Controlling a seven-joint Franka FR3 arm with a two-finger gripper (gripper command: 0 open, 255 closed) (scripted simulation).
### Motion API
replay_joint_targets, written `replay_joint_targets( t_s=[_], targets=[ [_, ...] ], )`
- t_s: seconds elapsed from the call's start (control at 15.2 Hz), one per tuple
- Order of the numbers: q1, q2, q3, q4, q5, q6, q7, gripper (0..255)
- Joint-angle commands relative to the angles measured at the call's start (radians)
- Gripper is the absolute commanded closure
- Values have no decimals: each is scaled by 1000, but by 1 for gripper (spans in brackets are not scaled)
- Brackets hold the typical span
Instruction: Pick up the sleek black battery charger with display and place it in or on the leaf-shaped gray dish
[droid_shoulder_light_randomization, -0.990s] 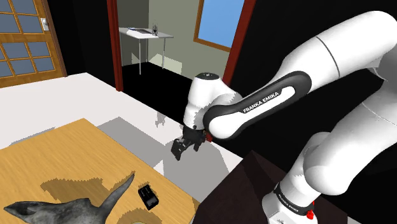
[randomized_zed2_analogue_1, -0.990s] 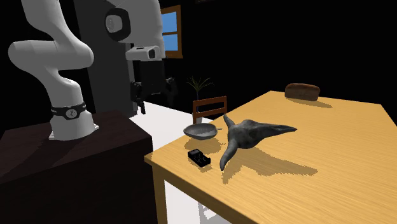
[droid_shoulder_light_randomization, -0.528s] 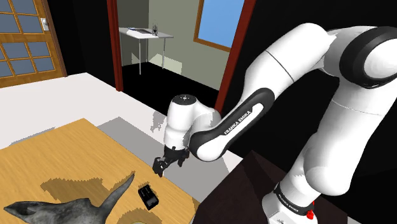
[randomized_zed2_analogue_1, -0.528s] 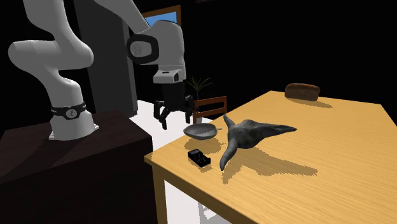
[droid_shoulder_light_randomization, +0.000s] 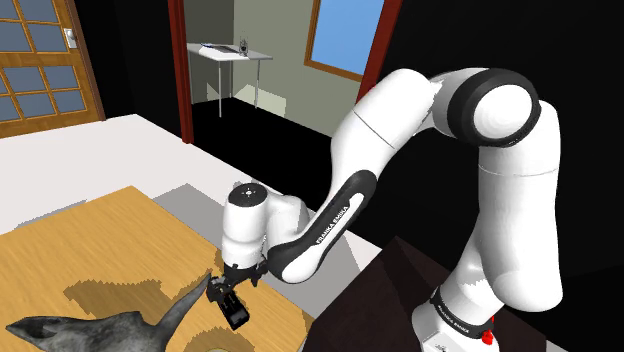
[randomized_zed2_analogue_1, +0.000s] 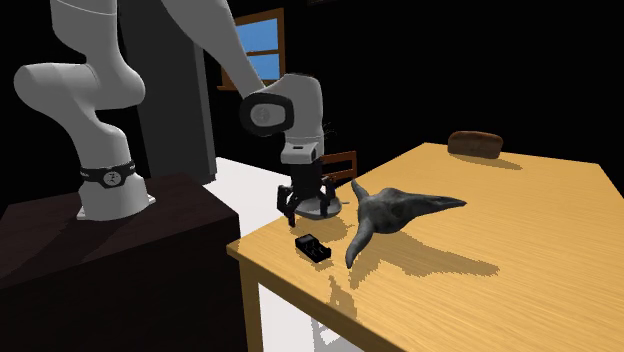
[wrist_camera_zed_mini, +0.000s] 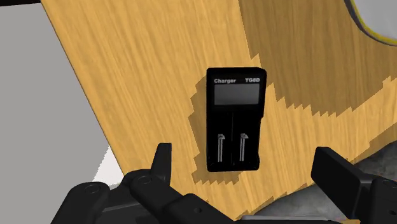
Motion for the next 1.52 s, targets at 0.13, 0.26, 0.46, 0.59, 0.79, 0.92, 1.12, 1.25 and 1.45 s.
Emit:
replay_joint_targets(
  t_s=[0.13, 0.26, 0.46, 0.59, 0.79, 0.92, 1.12, 1.25, 1.45],
  targets=[
    [53, 91, -43, 70, -45, 19, 48, 0],
    [64, 117, -57, 80, -59, 35, 58, 0],
    [79, 156, -78, 97, -77, 59, 72, 0],
    [83, 164, -82, 100, -80, 63, 74, 0],
    [83, 164, -82, 100, -80, 63, 74, 0],
    [83, 164, -82, 100, -80, 63, 74, 0],
    [83, 164, -82, 100, -80, 63, 74, 255],
    [82, 163, -82, 99, -80, 64, 74, 255],
    [82, 162, -82, 97, -81, 64, 75, 255]
  ],
)
